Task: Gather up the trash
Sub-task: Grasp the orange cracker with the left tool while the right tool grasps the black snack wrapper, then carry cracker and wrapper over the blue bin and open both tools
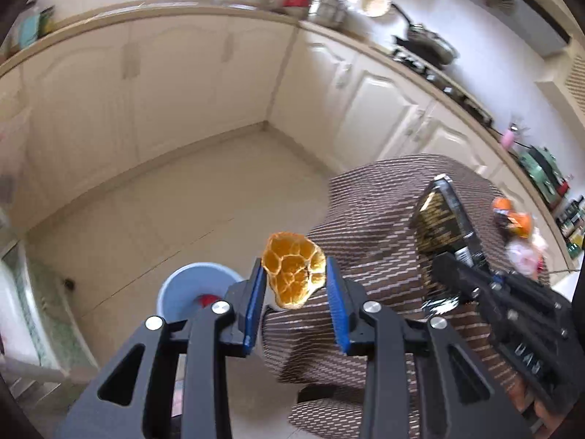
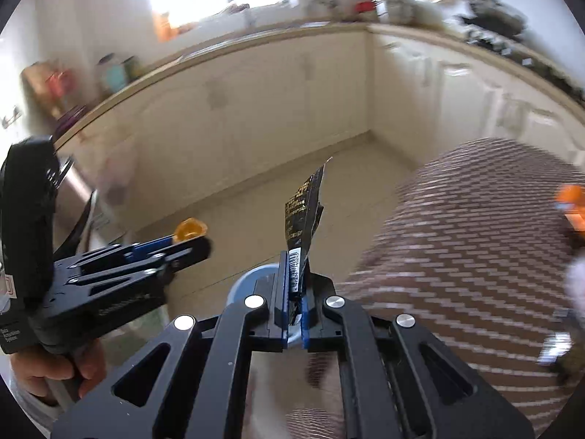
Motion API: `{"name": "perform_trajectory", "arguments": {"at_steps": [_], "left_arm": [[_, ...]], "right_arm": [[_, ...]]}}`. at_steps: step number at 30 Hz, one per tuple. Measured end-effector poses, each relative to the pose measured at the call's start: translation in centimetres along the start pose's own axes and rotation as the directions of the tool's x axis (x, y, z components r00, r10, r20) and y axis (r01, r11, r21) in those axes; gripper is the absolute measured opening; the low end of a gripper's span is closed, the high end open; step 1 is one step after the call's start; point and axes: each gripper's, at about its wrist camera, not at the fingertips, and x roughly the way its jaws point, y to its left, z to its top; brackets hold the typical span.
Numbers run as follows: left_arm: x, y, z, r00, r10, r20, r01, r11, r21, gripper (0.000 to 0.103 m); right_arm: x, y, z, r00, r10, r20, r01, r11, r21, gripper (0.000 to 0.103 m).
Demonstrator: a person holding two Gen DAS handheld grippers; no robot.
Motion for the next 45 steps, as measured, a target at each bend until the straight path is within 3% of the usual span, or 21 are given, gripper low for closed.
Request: {"name": "perform_trajectory", "arguments": {"at_steps": [3,8,12,18,19,21,35,41,43,45], "left_arm": [[1.3,3.3,-0.4,0.996,0.082,-0.029,-0.083,0.996,-0.023,0.032],[5.0,8.1,-1.5,0.984,0.137,-0.116,-0.145,0.987,-0.062,0.032],[9.3,10.3,-2.0,0.968,0.143,-0.204,-0.163,0.983,-0.085,0.032],[13.3,10.7,-0.7,0.965,0.118,-0.233,-0.145,0.984,-0.101,0.034],[13.7,10.8,-0.5,0.964,0.121,-0.239,-0.148,0.984,-0.101,0.037],[14.2,11.3,-0.4,0.958,0.143,-0.248,-0.172,0.98,-0.102,0.052],[12.6,14.1,-2.3,0.953,0.155,-0.261,-0.203,0.965,-0.169,0.052],[10.0,14.4,-1.4,0.971,0.124,-0.202,-0.166,0.964,-0.206,0.052],[9.1,14.5,-1.0,0.976,0.126,-0.177,-0.162,0.964,-0.209,0.052],[8.2,14.3,-0.5,0.981,0.119,-0.154,-0.151,0.965,-0.217,0.052]], "right_arm": [[4.2,2.1,-0.4,0.996,0.053,-0.065,-0.054,0.998,-0.014,0.004],[11.5,4.2,-1.7,0.98,0.082,-0.179,-0.085,0.996,-0.011,0.004],[15.3,4.5,-2.7,0.968,0.08,-0.24,-0.082,0.997,0.005,0.004],[17.8,3.2,-3.0,0.96,0.063,-0.271,-0.054,0.998,0.043,0.004],[18.2,3.0,-3.0,0.96,0.058,-0.274,-0.045,0.998,0.051,0.004],[19.1,3.0,-2.8,0.958,0.051,-0.282,-0.035,0.997,0.062,0.004],[21.4,4.8,-3.9,0.942,0.06,-0.331,-0.049,0.998,0.041,0.004],[20.9,6.1,-1.9,0.958,0.064,-0.28,-0.062,0.998,0.017,0.004],[20.4,6.2,-1.1,0.969,0.068,-0.238,-0.065,0.998,0.021,0.008],[19.9,6.1,-0.3,0.977,0.054,-0.208,-0.051,0.999,0.019,0.027]]}}
